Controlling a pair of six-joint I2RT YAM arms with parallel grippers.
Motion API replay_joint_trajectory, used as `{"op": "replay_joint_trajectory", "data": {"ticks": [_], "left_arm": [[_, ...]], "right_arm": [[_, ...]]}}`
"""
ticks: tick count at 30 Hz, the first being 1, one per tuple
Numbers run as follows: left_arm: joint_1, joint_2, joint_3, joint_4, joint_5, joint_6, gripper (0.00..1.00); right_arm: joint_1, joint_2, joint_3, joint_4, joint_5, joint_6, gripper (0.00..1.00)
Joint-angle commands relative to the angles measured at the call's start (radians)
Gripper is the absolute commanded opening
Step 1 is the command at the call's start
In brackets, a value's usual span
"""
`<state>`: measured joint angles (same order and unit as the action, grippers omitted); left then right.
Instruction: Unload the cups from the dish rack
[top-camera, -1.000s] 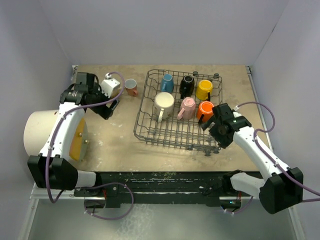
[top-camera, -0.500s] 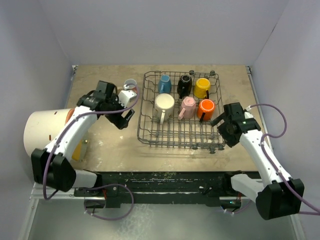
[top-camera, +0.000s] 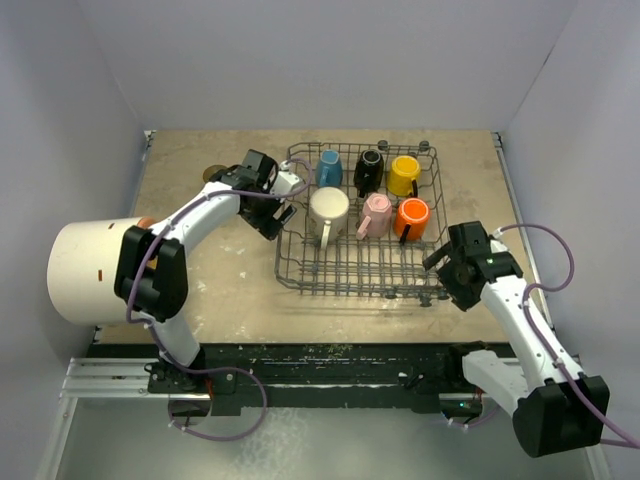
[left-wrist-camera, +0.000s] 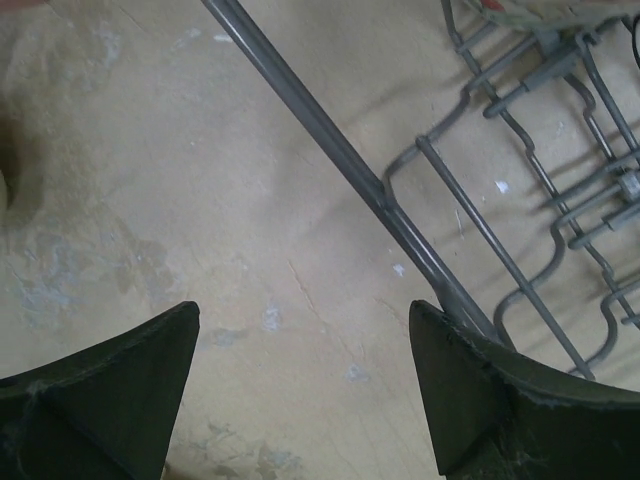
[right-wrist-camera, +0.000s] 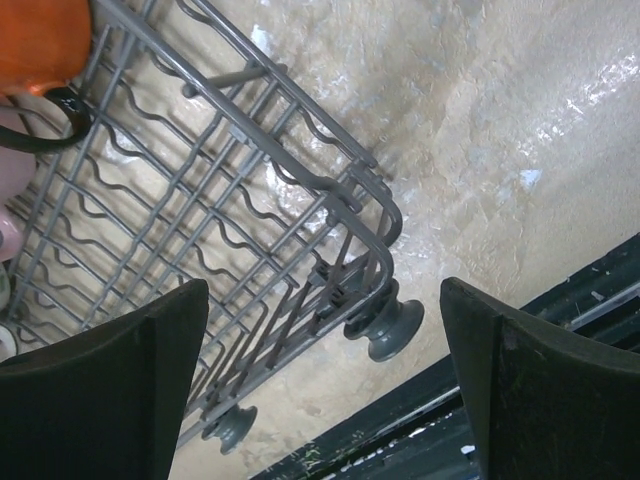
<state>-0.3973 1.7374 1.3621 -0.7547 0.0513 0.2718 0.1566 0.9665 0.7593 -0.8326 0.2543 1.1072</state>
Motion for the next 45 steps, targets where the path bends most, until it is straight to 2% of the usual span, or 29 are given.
{"op": "replay_joint_trajectory", "data": {"ticks": [1,10,21,26,29,33,38,42,45], "left_arm": [[-0.020,0.033,0.086,0.064,0.016,-0.023,0.88],[-0.074,0.170,0.251,0.052,0.003,0.012,0.88],[-0.104,0.246,0.320,0.072,0.024,0.015,0.87],[-0.056,0.202,0.398,-0.002,0.146,-0.014,0.85],[-0.002,0.174,0.410,-0.015,0.218,-0.029,0.75],[0.058,0.158,0.419,-0.037,0.264,-0.051,0.55],[0.090,0.122,0.385,-0.007,0.174,-0.021,0.44],[0.090,0.122,0.319,0.005,0.135,-0.017,0.36],[0.089,0.134,0.281,0.018,0.093,-0.021,0.24]], "right_arm": [[-0.003,-0.032,-0.034,-0.009,0.001,0.001,0.99],[-0.003,-0.096,-0.086,-0.012,-0.019,0.023,0.99],[-0.004,-0.153,-0.134,-0.005,-0.054,0.046,0.98],[-0.003,-0.174,-0.111,-0.027,-0.050,0.027,0.98],[-0.003,-0.172,-0.051,-0.042,-0.058,0.007,0.97],[-0.003,-0.151,0.099,-0.076,-0.064,-0.035,0.89],[-0.003,-0.085,0.322,-0.072,-0.087,-0.104,0.74],[-0.004,0.095,0.420,-0.019,-0.050,-0.147,0.65],[-0.003,0.265,0.514,0.023,-0.039,-0.180,0.50]]}}
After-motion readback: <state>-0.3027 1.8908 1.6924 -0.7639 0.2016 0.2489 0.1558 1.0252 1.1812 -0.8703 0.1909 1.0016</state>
